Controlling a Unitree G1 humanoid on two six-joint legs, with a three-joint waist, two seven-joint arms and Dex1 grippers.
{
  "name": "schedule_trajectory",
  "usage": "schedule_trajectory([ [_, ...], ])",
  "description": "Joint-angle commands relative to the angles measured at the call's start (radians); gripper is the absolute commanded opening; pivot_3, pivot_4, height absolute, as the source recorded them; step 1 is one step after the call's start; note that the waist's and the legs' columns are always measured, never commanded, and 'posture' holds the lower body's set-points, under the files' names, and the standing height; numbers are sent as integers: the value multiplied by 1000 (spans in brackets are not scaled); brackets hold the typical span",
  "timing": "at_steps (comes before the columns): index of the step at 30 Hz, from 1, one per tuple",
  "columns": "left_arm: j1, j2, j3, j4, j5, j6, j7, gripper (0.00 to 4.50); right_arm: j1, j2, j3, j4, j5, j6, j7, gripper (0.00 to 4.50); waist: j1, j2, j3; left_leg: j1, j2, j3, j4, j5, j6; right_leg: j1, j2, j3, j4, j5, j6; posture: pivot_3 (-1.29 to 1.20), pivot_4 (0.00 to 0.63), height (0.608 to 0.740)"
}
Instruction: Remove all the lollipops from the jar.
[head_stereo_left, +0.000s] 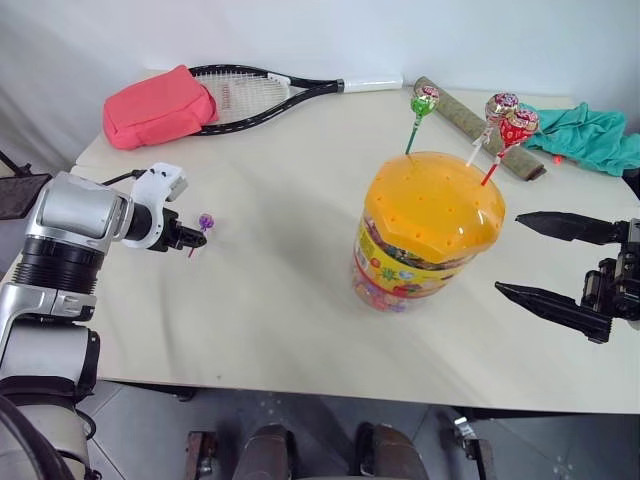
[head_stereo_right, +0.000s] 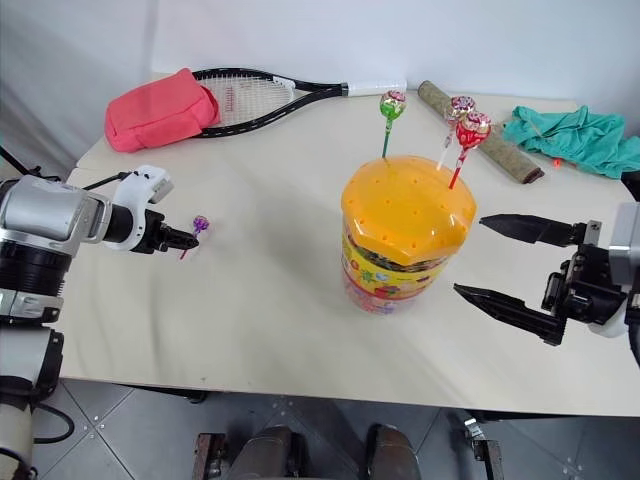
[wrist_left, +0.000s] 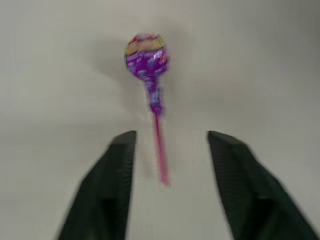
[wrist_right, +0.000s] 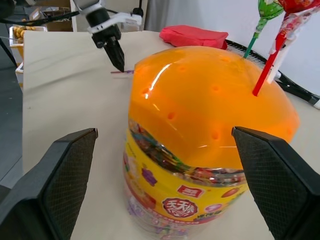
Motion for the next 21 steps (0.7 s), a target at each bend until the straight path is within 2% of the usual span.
schedule_trajectory([
  [1, -61, 50, 1, -66, -14, -1, -44, 3508, -10, -10, -24, 4, -5, -22, 12, 4500, -1, 0, 0, 0, 0, 0, 0, 0, 0, 0, 0, 0, 0, 0, 0, 0, 150, 740],
  [4, -101, 62, 6, -71, -18, -47, -73, 4475, -8, -10, -32, 5, -3, -19, 16, 4500, -2, 0, 0, 0, 0, 0, 0, 0, 0, 0, 0, 0, 0, 0, 0, 0, 150, 740],
  [7, -145, 29, 34, -51, -22, -167, -96, 4475, -10, -10, -37, 9, -4, -21, 17, 4500, 1, 0, 0, 0, 0, 0, 0, 0, 0, 0, 0, 0, 0, 0, 0, 0, 150, 740],
  [11, -146, -77, 118, -35, -71, -514, -171, 4475, -28, -11, -61, 12, 19, -12, -1, 4500, 3, 0, 0, 0, 0, 0, 0, 0, 0, 0, 0, 0, 0, 0, 0, 0, 150, 740],
  [14, -135, -180, 169, -13, -142, -725, -289, 4475, -41, -15, -93, 4, 41, 0, -19, 4500, 2, 0, 0, -1, 0, 0, 1, 0, 0, 0, 0, 0, 0, 0, 0, 0, 150, 740],
  [18, -172, -337, 210, 107, -213, -967, -458, 4475, -31, -9, -148, -21, 60, 24, -60, 4500, -1, 0, 0, -1, 0, 1, 2, 0, 0, 0, 0, -1, 1, 0, 0, 0, 150, 740],
  [21, -254, -442, 217, 280, -202, -1033, -467, 4475, 5, 10, -197, -52, 64, 30, -88, 4500, 1, 0, 0, -1, 0, 1, 2, 0, 0, 0, 0, -1, 0, 0, 0, 0, 150, 740],
])
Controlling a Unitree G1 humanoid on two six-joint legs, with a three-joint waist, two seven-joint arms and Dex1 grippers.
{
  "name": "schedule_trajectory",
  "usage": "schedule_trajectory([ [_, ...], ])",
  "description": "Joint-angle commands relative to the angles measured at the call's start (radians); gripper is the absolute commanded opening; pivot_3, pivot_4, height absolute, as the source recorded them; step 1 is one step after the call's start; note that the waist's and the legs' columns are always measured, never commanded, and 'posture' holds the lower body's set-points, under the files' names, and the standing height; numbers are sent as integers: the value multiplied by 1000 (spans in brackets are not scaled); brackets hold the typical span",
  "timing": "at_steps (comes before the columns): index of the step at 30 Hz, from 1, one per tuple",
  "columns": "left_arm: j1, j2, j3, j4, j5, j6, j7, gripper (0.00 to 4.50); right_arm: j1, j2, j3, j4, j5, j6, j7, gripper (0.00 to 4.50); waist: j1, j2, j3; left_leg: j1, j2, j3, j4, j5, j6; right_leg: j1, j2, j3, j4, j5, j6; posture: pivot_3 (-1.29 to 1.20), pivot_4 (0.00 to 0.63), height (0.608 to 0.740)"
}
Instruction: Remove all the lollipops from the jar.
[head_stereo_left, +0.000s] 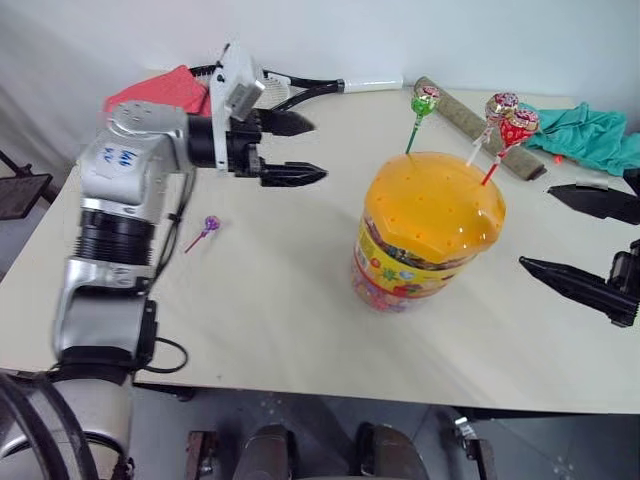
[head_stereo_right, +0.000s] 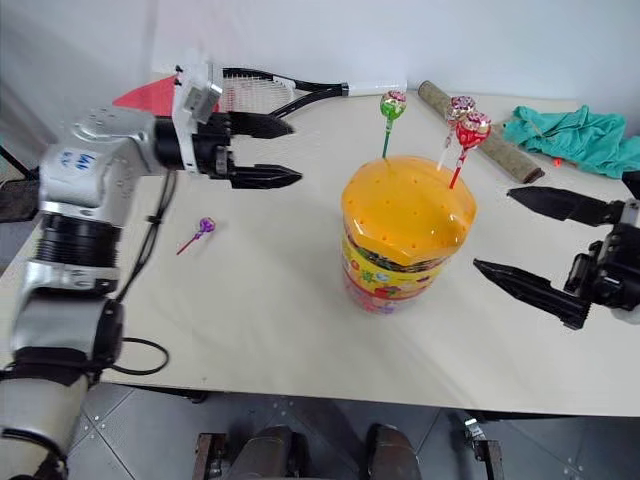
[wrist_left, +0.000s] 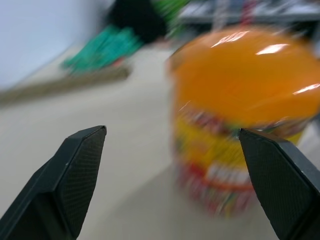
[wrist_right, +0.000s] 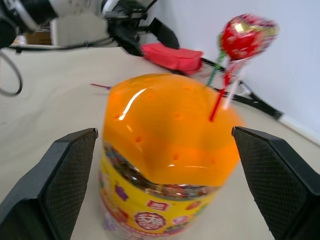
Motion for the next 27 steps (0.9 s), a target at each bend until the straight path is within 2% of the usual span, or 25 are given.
schedule_trajectory([
  [1, -110, -72, 34, 165, -1, -103, -28, 4475, 36, 16, -91, -59, 24, 6, -36, 4500, 2, 0, 0, 0, 0, 0, 0, 0, 0, 0, 0, 0, 0, 0, 0, 0, 150, 740],
  [4, -199, -154, 34, 353, 33, -185, -31, 4475, 95, 48, -152, -114, 40, 13, -67, 4500, 5, 0, 0, 0, 0, 0, 0, -1, 1, 0, 0, 0, 0, 0, 0, 0, 150, 740],
  [9, -312, -231, 70, 549, 50, -261, -38, 4475, 216, 127, -254, -227, 74, 18, -133, 4500, 2, 0, 0, -1, -1, 1, -1, -1, 2, 0, -1, 0, -1, 0, 1, 0, 150, 740],
  [14, -370, -291, 101, 655, 74, -331, -27, 4475, 324, 193, -322, -309, 106, -2, -198, 4500, 1, 0, 0, -1, -1, 1, -1, -1, 2, -1, -1, 1, -1, 1, 1, 0, 150, 740],
  [17, -385, -319, 101, 685, 103, -351, -25, 3887, 373, 216, -354, -345, 127, -15, -232, 4500, 2, 0, 0, -1, -1, 1, -1, -1, 2, 0, -1, 1, -1, 1, 1, 0, 150, 740],
  [27, -413, -352, 137, 721, 140, -355, 6, 788, 465, 219, -402, -363, 163, -67, -276, 4500, 2, 0, 0, -1, -1, 1, -1, -1, 2, -1, -1, 1, -2, 1, 1, 0, 150, 740],
])
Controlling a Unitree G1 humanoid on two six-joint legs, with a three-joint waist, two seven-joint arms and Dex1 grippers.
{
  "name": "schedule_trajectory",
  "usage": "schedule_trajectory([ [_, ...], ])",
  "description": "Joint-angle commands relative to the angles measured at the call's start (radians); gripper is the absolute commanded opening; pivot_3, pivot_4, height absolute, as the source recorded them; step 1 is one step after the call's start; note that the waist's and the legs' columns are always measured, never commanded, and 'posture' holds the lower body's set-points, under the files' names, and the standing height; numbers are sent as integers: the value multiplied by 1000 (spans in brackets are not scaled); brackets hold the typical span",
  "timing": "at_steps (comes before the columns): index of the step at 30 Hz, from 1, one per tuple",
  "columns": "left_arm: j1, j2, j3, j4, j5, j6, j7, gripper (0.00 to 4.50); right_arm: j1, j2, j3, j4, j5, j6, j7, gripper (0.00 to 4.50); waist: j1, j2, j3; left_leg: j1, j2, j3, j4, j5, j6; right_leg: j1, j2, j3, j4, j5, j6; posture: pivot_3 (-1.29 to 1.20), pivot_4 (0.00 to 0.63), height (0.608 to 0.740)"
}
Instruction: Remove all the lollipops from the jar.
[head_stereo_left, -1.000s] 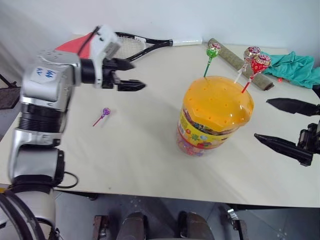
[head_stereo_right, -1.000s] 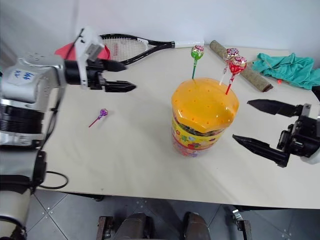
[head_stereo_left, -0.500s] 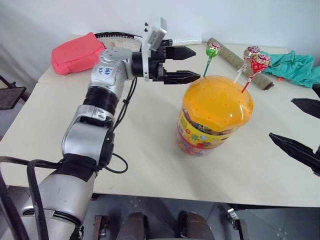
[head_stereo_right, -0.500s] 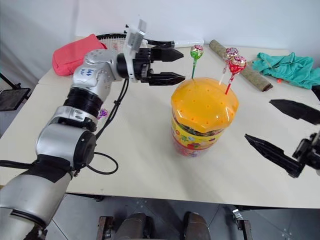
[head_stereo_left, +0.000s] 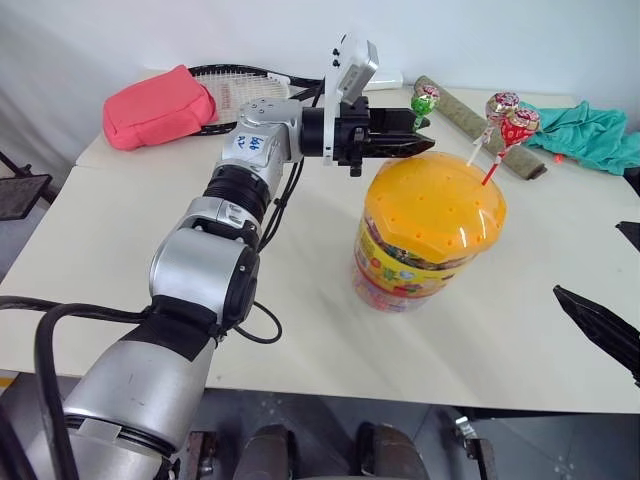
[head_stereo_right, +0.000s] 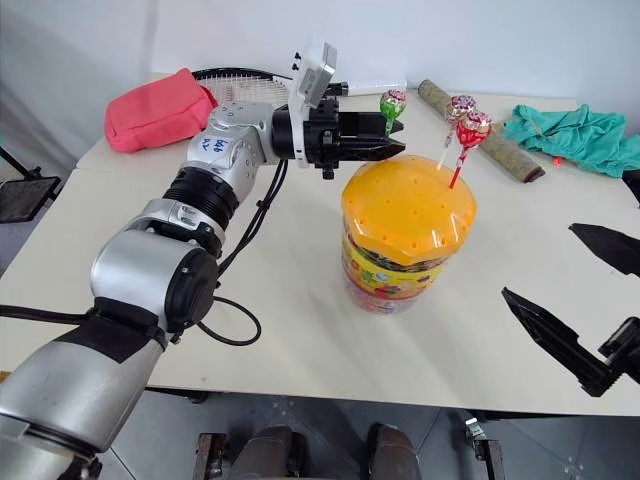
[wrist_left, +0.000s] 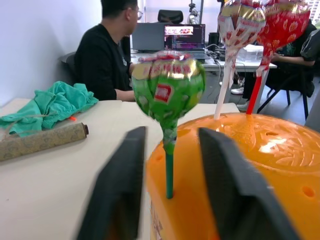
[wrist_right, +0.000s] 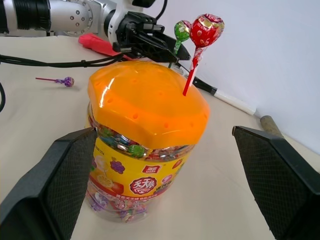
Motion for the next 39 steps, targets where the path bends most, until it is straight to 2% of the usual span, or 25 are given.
schedule_trajectory([
  [1, -52, -9, 28, -3, 4, -11, 12, 496, 14, -8, -36, -8, 19, -40, -16, 4500, 0, 0, 0, 0, 0, 0, 0, 0, 0, 0, 0, 0, 0, 0, 0, 0, 150, 740],
  [3, -76, -9, 48, -13, -7, -17, 22, 29, 10, -19, -23, 1, 16, -45, -20, 4500, -1, 0, 0, 0, 0, 0, 0, 0, 0, 0, 0, 0, 0, 0, 0, 0, 150, 740],
  [9, -175, 33, 87, -20, 4, 26, 157, 29, -36, -92, 6, 59, 14, -43, -9, 4500, -2, -1, 0, 0, 0, 0, 0, 0, 0, 0, 0, 0, -1, 0, 0, 0, 150, 740],
  [14, -223, 138, 66, 2, 69, 163, 354, 29, -93, -149, 60, 114, 1, -40, 14, 4500, -7, 0, 0, 2, 0, 0, -2, 0, 0, 0, 0, 1, 0, 0, 0, 0, 150, 740],
  [19, -162, 282, -29, 23, 216, 321, 509, 29, -177, -213, 136, 192, -25, -38, 52, 4500, -15, 0, 0, 2, 0, 1, -2, 0, 0, 0, 0, 2, 0, 0, 0, 0, 150, 740],
  [30, 44, 555, -265, -2, 483, 719, 535, 29, -376, -266, 334, 320, -98, -41, 123, 4500, -27, -4, 2, 0, 0, 0, -2, 0, 0, -1, 0, 0, 0, 0, 0, 0, 150, 740],
  [39, 192, 646, -389, -59, 590, 842, 421, 29, -455, -252, 410, 354, -137, -35, 157, 4500, -23, -5, 3, 0, 0, 0, -1, 0, 0, -1, 0, 0, 1, 0, 0, 0, 150, 740],
])
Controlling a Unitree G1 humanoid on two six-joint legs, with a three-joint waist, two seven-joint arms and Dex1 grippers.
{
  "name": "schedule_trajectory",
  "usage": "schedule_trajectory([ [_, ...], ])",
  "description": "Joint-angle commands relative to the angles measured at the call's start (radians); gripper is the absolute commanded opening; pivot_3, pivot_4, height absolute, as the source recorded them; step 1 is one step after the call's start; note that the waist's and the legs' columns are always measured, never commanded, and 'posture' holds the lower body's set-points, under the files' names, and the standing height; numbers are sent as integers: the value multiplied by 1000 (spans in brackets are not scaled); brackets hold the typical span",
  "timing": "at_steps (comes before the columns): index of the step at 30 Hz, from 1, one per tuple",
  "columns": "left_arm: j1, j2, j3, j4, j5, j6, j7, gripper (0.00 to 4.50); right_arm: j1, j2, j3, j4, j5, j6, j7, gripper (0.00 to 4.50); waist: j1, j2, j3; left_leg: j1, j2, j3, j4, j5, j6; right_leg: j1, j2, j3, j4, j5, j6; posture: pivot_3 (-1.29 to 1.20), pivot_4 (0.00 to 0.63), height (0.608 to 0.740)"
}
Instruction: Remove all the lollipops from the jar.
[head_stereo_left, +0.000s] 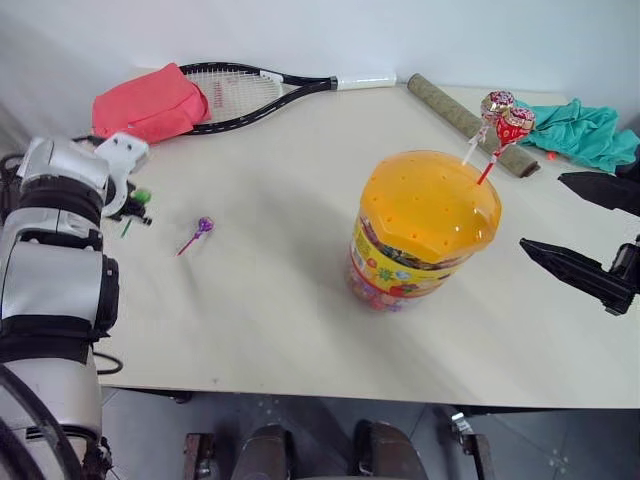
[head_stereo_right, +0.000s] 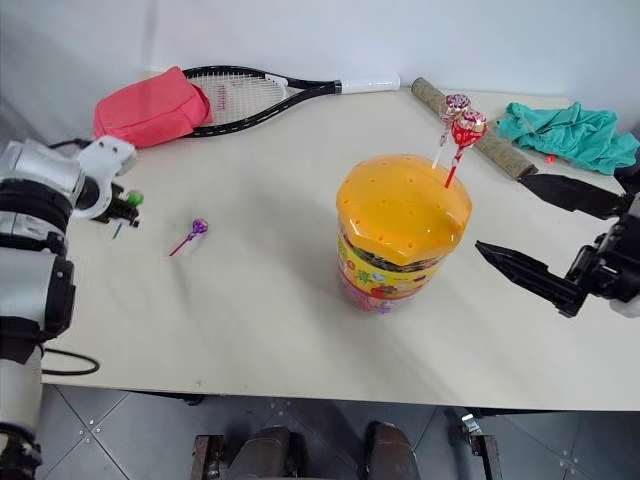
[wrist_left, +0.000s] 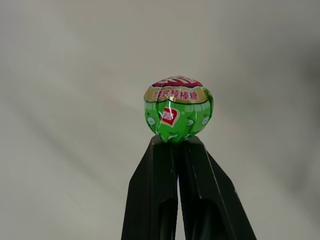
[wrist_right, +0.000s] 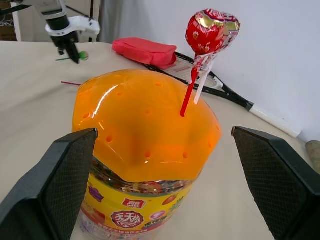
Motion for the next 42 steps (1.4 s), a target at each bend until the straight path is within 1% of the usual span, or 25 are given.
schedule_trajectory([
  [1, 19, 34, -28, -70, 33, 44, -53, 29, -18, 2, -8, 0, -1, -7, 11, 4500, -1, -1, 0, 0, 0, 0, 0, 0, 0, 0, 0, 0, 0, 0, 0, 0, 150, 740],
  [2, 30, 41, -30, -86, 33, 51, -65, 29, -19, 4, -6, 0, -3, -7, 14, 4500, -2, -1, 0, 0, 0, 0, 0, 0, 0, 0, 0, 0, 0, 0, 0, 0, 150, 740],
  [3, 38, 45, -30, -101, 33, 57, -74, 571, -21, 4, -4, 2, -6, -7, 16, 4500, -3, -1, 0, 0, 0, 0, 0, 0, 0, 0, 0, 0, 0, 0, 0, 0, 150, 740],
  [4, 44, 48, -26, -119, 28, 60, -80, 786, -24, 4, -2, 5, -7, -6, 18, 4500, -4, -1, 0, 0, 0, 0, 0, 0, 0, 0, 0, 0, 0, 0, 0, 0, 150, 740],
  [10, 44, 65, -14, -223, 16, 113, -117, 2718, -33, 2, 5, 17, -12, -5, 29, 4500, -3, -1, 1, 0, 0, 0, 1, 0, 0, 0, 0, 0, 0, 0, 0, 0, 150, 740],
  [14, 19, 85, -9, -349, 2, 159, -176, 3968, -36, -4, -6, 23, -12, 1, 38, 4500, -3, -1, 1, 0, 0, 0, 1, 0, 0, 0, 0, 0, 1, 0, 0, 0, 150, 740],
  [15, 11, 88, -3, -381, -4, 167, -184, 4344, -37, -7, -10, 25, -12, 3, 40, 4500, -3, -1, 1, 0, 0, 0, 1, 0, 0, 0, 0, 0, 1, 0, 0, 0, 150, 740],
  [16, -7, 81, 10, -407, -16, 177, -186, 4476, -38, -10, -14, 27, -12, 5, 41, 4500, -3, -2, 1, 0, 1, 0, 1, 0, 0, 0, 0, 0, 1, 0, 0, 0, 150, 740],
  [19, -27, 54, 56, -491, -71, 165, -200, 4476, -41, -19, -22, 28, -11, 18, 40, 4500, -2, -2, 1, 0, 1, 0, 1, 0, 0, 0, 0, 0, 1, 0, 0, 0, 150, 740],
  [21, -1, 30, 103, -580, -147, 102, -248, 4476, -43, -29, -23, 23, -10, 37, 25, 4500, -2, -2, 1, 0, 1, 0, 1, 0, 0, 0, -1, 0, 1, 0, 0, 0, 150, 740],
  [24, 87, -18, 208, -728, -300, -74, -334, 4476, -41, -42, -27, 7, -2, 80, -9, 4500, -2, -2, 1, 0, 1, -1, 2, 0, 0, 0, -1, 0, 2, 0, 0, 0, 150, 740],
  [25, 112, -29, 237, -760, -335, -123, -346, 4476, -41, -43, -29, 2, 2, 91, -18, 4500, -3, -2, 1, 0, 1, -1, 3, 0, 0, 0, -1, 0, 3, 0, 0, 0, 150, 740],
  [26, 143, -57, 283, -796, -402, -177, -379, 4476, -48, -40, -23, -10, 15, 105, -42, 4500, -4, -2, 1, 0, 1, -1, 3, 0, 0, 0, -1, 0, 3, 0, 0, 0, 150, 740],
  [28, 184, -91, 339, -837, -489, -241, -423, 4476, -62, -37, -14, -28, 34, 129, -78, 4500, -4, -2, 1, 0, 2, -1, 4, 0, 0, 0, -1, 0, 3, 0, 0, 0, 150, 740],
  [30, 219, -128, 388, -850, -588, -292, -491, 4476, -99, -29, 13, -45, 62, 149, -135, 4500, -8, -2, 1, -1, 2, -1, 5, 0, 0, 0, -1, -1, 3, 0, 0, 0, 150, 740],
  [32, 242, -149, 415, -852, -654, -324, -543, 4476, -122, -28, 33, -56, 80, 170, -171, 4500, -8, -2, 1, -1, 2, 0, 5, 0, 0, -1, -1, 0, 3, 0, 0, 0, 150, 740],
  [35, 279, -181, 444, -830, -758, -404, -683, 4476, -187, -10, 103, -62, 103, 189, -236, 4500, -7, -2, 1, 0, 2, 0, 6, 0, 0, 0, -1, 0, 4, 0, 0, 0, 150, 740],
  [36, 285, -191, 455, -817, -792, -398, -712, 4476, -209, -7, 135, -57, 103, 198, -254, 4500, -7, -1, 1, 0, 2, 0, 6, 0, 0, 0, -1, 0, 4, 0, 0, 0, 150, 740],
  [37, 288, -196, 461, -811, -813, -388, -725, 4476, -221, -7, 153, -54, 103, 207, -264, 4500, -6, -2, 1, 0, 2, 0, 7, 0, 0, 0, -1, 0, 4, 0, 0, 0, 150, 740],
  [39, 316, -188, 446, -801, -828, -429, -784, 4476, -266, 8, 206, -33, 83, 203, -280, 4500, -4, -2, 1, -1, 2, -1, 8, 0, 0, 0, -1, -1, 4, 0, 0, 0, 150, 740],
  [42, 343, -176, 433, -814, -844, -453, -800, 4476, -300, 25, 235, -16, 75, 200, -286, 4500, -2, -2, 1, -2, 1, -1, 9, -1, 1, 0, -1, -1, 5, 0, 0, 0, 150, 740],
])
